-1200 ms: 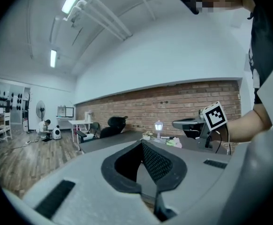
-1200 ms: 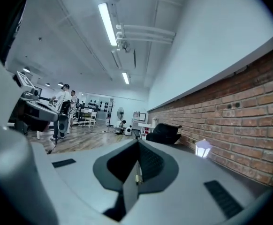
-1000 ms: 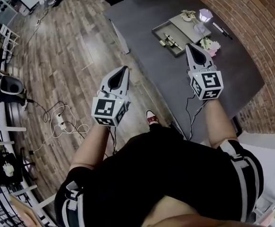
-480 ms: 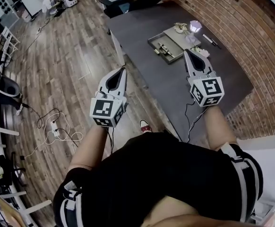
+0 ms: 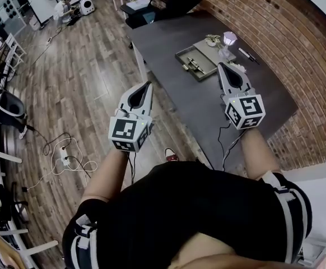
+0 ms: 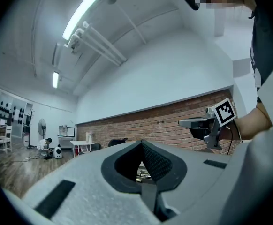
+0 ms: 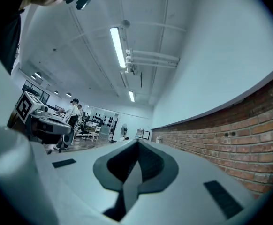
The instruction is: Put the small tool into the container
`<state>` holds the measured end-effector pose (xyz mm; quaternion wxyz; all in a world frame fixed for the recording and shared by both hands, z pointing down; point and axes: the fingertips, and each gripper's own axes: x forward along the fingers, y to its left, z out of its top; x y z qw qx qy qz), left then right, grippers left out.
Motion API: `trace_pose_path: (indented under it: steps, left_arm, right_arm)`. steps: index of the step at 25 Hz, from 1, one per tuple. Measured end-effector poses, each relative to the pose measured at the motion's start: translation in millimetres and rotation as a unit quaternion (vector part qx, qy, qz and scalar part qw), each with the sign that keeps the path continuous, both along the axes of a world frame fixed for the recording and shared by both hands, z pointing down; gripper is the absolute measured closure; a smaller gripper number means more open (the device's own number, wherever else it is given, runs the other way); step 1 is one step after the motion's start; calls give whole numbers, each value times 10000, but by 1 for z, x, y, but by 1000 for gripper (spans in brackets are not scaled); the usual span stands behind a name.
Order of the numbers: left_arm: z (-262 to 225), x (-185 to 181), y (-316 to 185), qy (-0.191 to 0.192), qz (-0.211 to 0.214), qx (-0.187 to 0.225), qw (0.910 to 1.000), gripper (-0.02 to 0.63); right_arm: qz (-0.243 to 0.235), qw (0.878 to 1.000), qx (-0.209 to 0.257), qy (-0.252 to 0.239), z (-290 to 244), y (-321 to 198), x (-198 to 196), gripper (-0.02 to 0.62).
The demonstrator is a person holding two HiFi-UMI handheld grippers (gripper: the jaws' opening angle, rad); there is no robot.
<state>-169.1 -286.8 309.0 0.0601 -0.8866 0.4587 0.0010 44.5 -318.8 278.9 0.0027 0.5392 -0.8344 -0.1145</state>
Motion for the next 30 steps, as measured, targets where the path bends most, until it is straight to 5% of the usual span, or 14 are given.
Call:
trace_pose_path:
  steps: [30]
  left_arm:
    - [-1, 35, -13, 1, 340, 15, 9994, 597]
  right_arm:
    - [176, 9996, -92, -183, 6, 4, 34, 600]
